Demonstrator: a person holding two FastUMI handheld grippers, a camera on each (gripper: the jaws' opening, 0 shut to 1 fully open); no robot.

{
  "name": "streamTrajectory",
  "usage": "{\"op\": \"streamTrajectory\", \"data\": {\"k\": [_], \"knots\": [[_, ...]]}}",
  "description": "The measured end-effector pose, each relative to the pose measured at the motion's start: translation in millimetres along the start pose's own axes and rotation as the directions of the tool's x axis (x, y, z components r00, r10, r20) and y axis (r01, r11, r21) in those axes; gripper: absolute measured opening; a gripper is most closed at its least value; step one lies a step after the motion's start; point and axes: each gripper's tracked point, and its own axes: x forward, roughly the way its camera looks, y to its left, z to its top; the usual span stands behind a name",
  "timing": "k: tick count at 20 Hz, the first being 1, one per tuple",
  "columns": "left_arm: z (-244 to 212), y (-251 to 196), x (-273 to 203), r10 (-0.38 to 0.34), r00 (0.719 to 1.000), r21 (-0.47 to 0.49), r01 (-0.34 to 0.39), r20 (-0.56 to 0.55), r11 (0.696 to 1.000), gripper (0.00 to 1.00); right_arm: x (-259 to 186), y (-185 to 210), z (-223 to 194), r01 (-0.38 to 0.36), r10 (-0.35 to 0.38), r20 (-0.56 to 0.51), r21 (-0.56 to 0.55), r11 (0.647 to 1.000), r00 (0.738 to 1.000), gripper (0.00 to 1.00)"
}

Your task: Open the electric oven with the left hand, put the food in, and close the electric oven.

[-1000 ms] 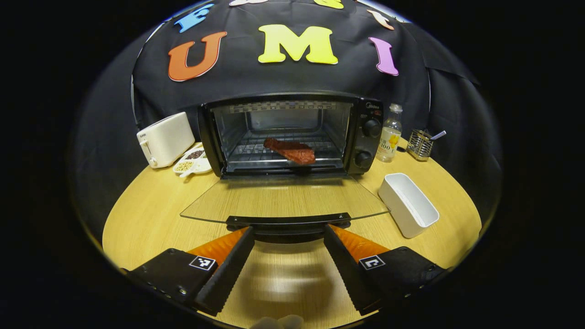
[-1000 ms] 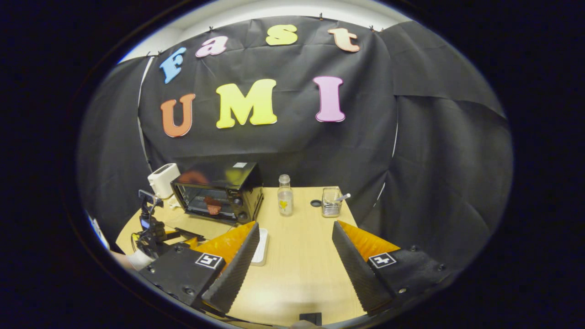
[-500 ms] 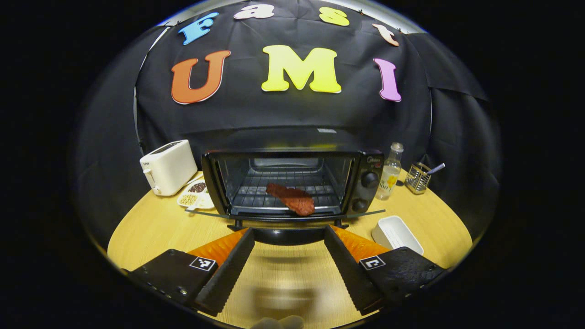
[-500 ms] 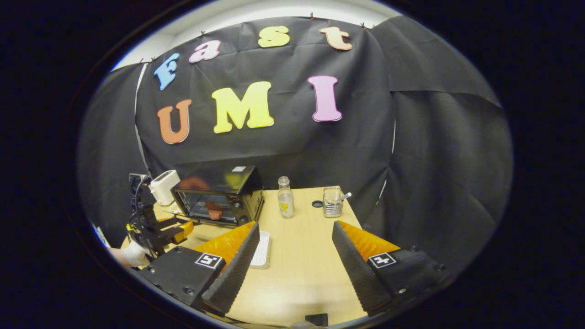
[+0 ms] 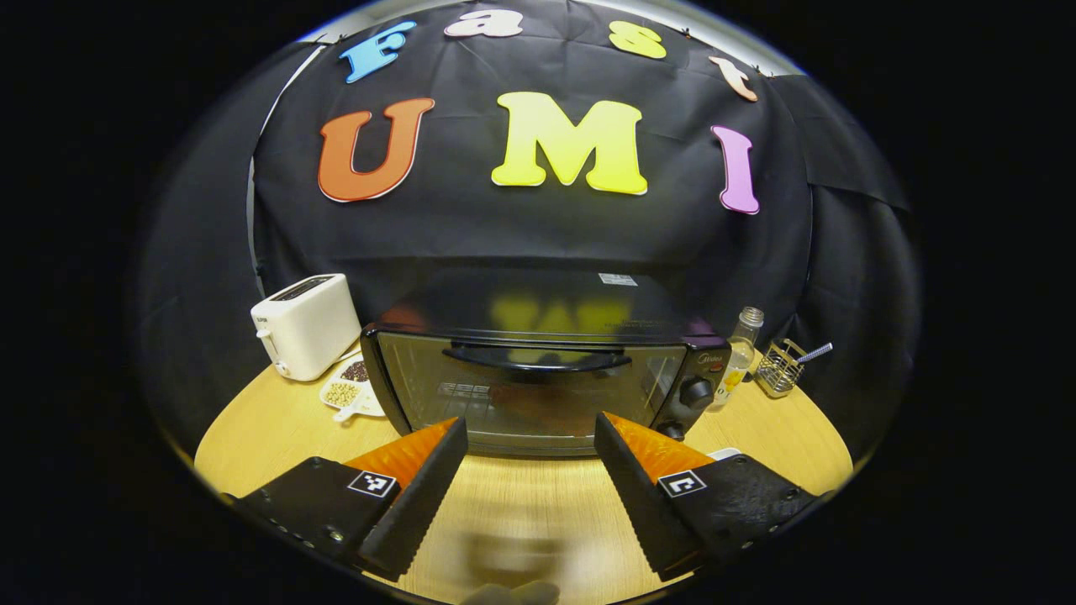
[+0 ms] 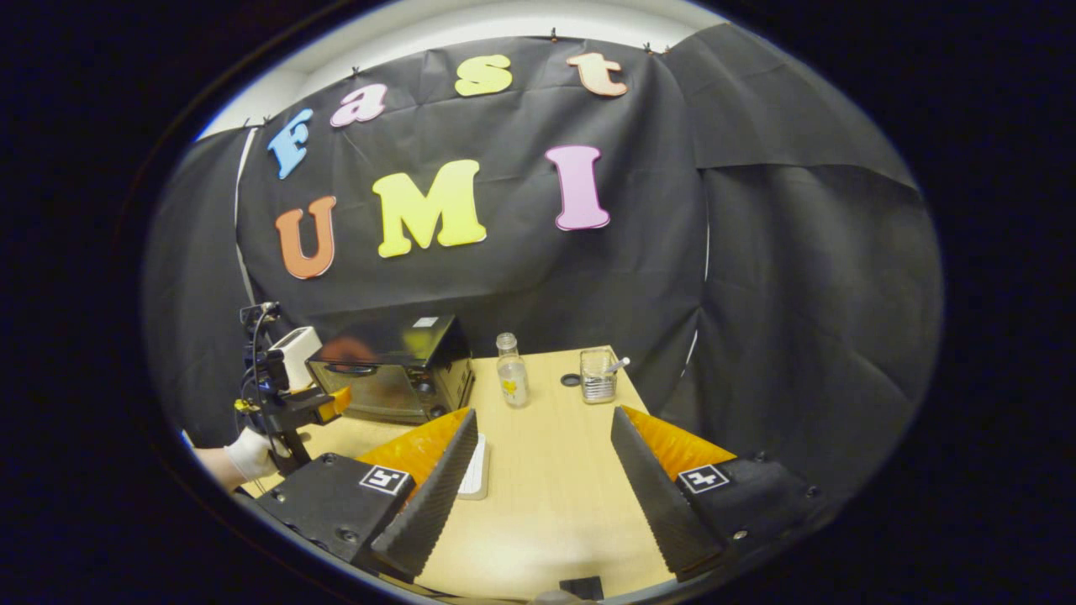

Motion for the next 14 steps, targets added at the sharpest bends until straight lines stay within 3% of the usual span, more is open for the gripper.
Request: {"op": "streamTrajectory", "data": {"k": [10,14], "knots": [[-0.5,-15.6,-26.6,-0.027,0.999,0.041,0.026,0.021,0.999,0.97,-8.7,10.0,-4.1,-0.027,0.027,0.014,-0.008,1.000,1.000,1.00],[10.9,-45.2,-52.2,-0.043,0.998,0.026,0.042,0.042,0.999,0.97,-19.0,11.1,-5.8,-0.061,0.062,0.024,-0.018,0.998,0.998,1.00]]}}
